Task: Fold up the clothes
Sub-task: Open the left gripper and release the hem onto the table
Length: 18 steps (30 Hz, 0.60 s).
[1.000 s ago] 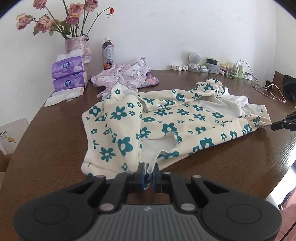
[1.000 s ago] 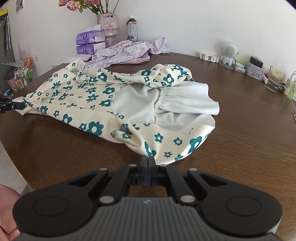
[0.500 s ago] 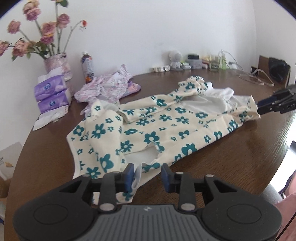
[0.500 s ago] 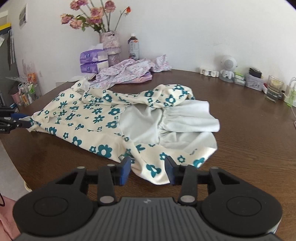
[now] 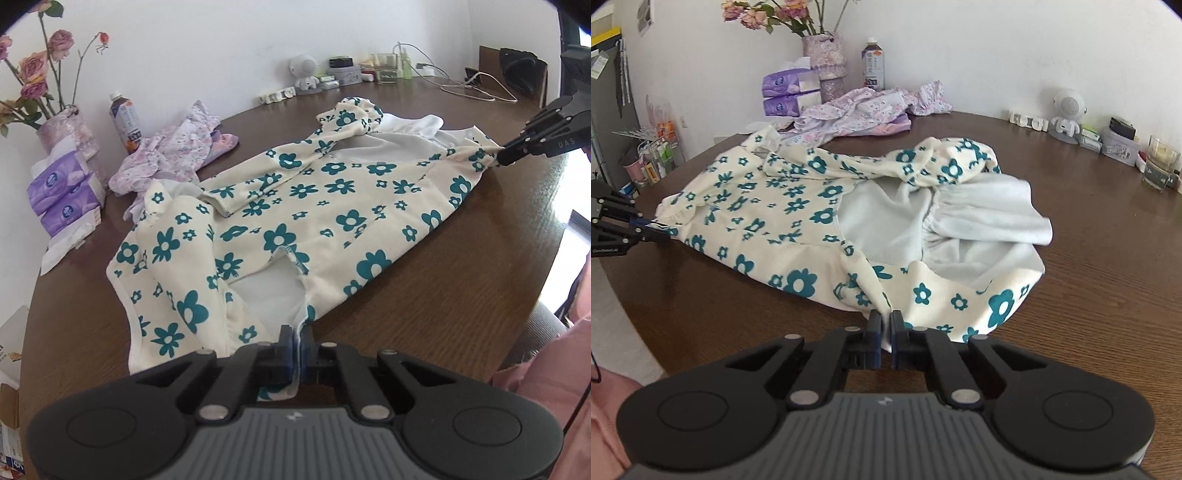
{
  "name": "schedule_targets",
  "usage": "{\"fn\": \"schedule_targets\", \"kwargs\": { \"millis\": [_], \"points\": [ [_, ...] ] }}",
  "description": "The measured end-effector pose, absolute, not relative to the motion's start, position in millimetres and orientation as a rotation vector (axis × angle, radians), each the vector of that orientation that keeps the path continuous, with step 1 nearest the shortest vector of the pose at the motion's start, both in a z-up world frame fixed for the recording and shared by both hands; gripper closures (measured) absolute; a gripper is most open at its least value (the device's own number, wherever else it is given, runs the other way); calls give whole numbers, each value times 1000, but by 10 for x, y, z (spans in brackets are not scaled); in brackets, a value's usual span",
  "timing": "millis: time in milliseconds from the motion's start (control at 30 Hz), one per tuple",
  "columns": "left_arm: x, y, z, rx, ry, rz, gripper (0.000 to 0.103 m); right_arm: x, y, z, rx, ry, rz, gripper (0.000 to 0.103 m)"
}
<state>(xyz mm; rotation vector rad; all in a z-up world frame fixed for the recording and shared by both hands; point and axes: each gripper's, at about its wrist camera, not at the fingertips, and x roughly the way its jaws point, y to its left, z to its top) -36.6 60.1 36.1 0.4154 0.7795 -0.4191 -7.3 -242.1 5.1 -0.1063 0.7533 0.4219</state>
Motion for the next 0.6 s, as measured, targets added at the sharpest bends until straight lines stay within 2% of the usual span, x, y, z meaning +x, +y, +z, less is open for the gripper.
{"fn": "schedule_targets", "kwargs": {
  "millis": [300,400,433,500,533,567,600],
  "points": [
    [-416,651,360,420,818,-484,100,-189,-2353,44,-155,821,427,99],
    [-414,681,396,395,809,-491,95,-177,-2312,47,-177,825,427,98],
    [-414,694,423,376,803,-498,91,-172,-2311,57,-175,821,429,97],
    [-426,729,518,318,777,-517,73,-162,-2338,117,-152,801,435,93],
    [-429,744,572,293,759,-523,53,-157,-2367,168,-130,784,439,88],
    [-430,757,633,278,731,-527,39,-152,-2396,220,-109,767,442,76],
    [-426,768,693,264,704,-527,36,-148,-2425,271,-87,749,446,70]
  ]
}}
